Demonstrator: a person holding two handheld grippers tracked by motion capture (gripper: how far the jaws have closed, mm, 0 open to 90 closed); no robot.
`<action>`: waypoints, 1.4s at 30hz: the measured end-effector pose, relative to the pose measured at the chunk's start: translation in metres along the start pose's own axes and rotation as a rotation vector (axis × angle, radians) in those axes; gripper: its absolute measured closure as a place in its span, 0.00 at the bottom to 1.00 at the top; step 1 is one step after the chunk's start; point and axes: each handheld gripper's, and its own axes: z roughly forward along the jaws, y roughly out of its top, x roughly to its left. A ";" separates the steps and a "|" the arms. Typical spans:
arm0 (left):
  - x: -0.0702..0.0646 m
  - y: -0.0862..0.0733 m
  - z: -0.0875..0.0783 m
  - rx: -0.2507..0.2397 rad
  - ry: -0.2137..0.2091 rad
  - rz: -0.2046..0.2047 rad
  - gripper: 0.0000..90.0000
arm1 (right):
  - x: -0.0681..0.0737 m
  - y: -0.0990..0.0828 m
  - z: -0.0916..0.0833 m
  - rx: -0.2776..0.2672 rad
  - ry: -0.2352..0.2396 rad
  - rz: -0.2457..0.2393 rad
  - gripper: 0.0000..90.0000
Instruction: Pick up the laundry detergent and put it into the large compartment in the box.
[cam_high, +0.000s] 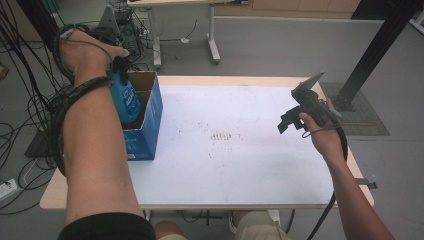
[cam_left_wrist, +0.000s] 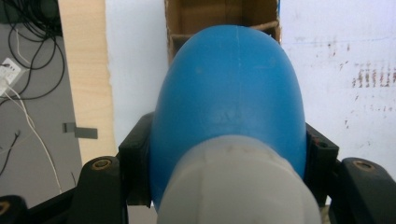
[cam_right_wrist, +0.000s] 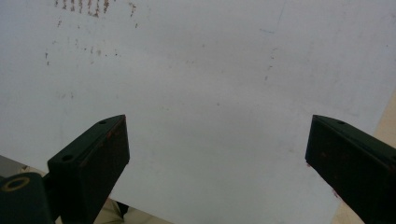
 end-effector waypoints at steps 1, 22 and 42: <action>0.000 -0.001 0.003 -0.001 -0.001 0.000 0.42 | 0.000 0.000 0.000 0.000 -0.001 0.002 0.07; -0.010 -0.005 0.074 0.021 0.000 0.002 0.42 | 0.000 0.000 0.008 0.007 0.001 0.003 0.07; -0.011 -0.009 0.115 0.030 -0.003 0.006 0.42 | -0.002 0.001 0.015 0.020 -0.003 0.014 0.07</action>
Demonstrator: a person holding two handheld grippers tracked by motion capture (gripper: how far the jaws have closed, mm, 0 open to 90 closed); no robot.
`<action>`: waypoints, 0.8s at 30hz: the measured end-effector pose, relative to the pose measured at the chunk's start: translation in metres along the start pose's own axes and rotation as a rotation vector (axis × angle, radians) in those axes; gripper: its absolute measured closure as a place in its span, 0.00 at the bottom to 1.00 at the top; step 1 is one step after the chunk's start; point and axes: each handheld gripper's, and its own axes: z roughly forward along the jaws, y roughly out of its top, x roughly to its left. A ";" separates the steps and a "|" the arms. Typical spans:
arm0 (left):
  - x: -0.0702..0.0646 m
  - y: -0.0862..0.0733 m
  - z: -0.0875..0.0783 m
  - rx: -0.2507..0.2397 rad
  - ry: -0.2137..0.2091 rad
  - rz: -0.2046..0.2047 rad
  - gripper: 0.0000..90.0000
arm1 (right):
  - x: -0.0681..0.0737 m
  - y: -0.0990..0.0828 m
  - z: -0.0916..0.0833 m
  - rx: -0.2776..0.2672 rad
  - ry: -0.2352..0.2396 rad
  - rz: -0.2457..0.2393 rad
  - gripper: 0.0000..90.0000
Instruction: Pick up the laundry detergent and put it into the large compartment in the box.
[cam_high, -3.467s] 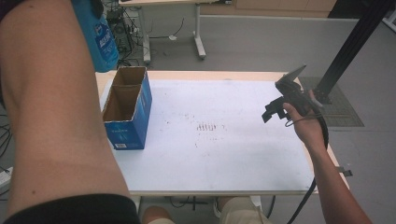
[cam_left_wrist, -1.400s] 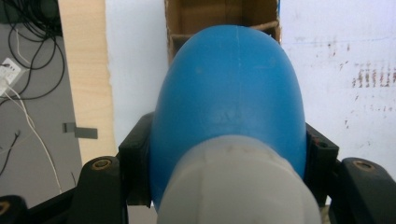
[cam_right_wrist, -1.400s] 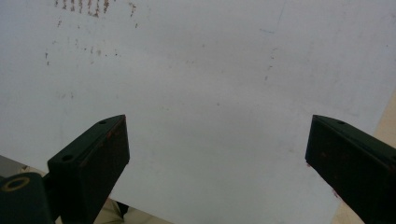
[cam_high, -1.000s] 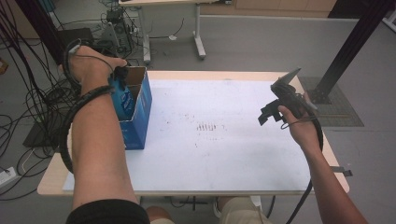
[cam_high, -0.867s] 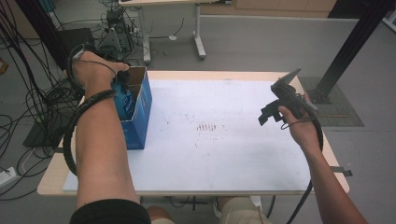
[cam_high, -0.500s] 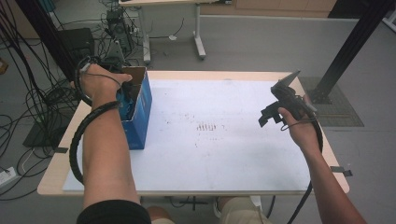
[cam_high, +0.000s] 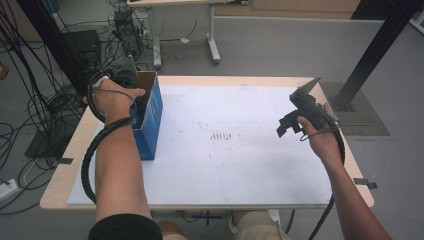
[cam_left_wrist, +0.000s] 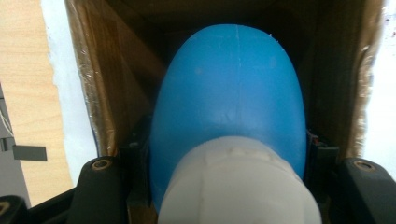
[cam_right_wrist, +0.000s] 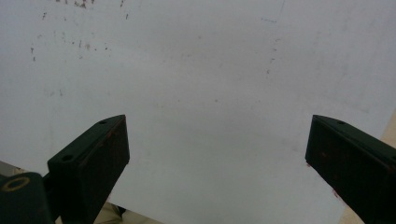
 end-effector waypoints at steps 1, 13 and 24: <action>0.001 0.000 0.002 0.003 -0.002 0.001 0.42 | -0.001 0.000 0.000 -0.001 0.000 -0.002 0.07; 0.000 -0.002 0.005 0.000 0.000 -0.005 0.41 | 0.000 -0.003 0.000 -0.007 0.003 -0.006 0.07; 0.004 -0.002 0.005 -0.005 -0.012 -0.016 0.41 | 0.000 -0.004 -0.002 -0.011 0.000 0.000 0.07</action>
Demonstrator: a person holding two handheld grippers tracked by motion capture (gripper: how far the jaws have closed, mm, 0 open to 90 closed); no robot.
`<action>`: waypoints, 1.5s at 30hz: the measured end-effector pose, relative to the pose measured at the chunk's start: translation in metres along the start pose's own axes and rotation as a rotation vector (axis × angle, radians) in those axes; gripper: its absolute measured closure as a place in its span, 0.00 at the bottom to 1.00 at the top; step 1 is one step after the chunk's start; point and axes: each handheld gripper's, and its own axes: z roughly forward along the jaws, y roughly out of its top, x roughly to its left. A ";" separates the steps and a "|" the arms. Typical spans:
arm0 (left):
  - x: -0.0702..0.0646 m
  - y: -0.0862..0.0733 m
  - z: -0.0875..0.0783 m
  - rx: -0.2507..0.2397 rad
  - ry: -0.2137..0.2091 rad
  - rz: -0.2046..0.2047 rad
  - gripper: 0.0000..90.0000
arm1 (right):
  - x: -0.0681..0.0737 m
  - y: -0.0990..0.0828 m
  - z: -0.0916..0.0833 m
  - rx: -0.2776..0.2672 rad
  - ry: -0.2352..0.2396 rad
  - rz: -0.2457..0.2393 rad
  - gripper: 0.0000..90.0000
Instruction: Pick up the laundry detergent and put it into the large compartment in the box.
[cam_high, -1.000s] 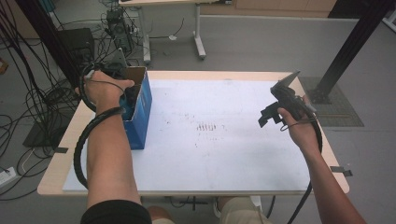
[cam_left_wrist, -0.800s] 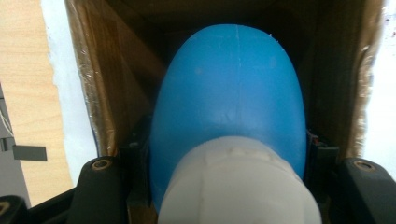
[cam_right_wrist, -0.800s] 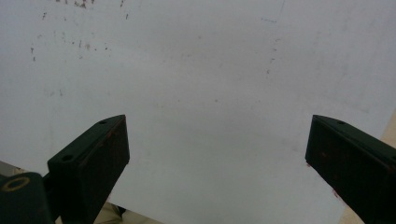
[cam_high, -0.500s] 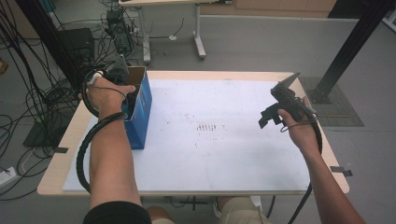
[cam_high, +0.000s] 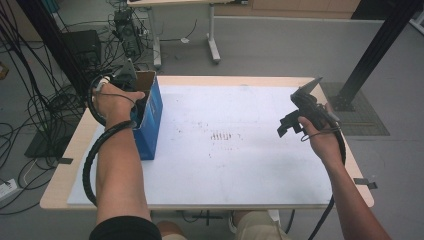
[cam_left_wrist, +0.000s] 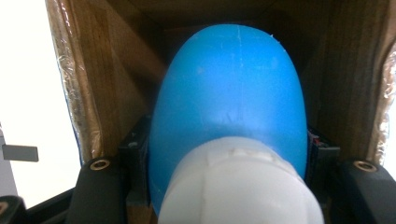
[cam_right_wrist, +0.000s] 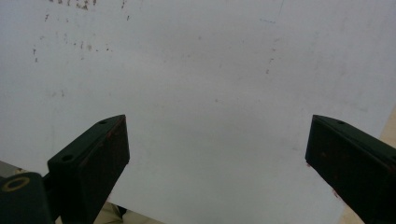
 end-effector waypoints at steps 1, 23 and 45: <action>0.000 0.000 0.000 0.000 -0.001 -0.001 0.41 | 0.000 0.000 0.000 0.000 0.000 -0.001 0.07; 0.000 0.000 0.000 0.001 -0.001 0.001 0.41 | 0.002 -0.004 -0.007 -0.009 -0.018 0.001 0.07; 0.000 0.001 0.000 0.004 0.000 0.000 0.41 | 0.001 -0.007 -0.010 -0.014 -0.022 0.004 0.07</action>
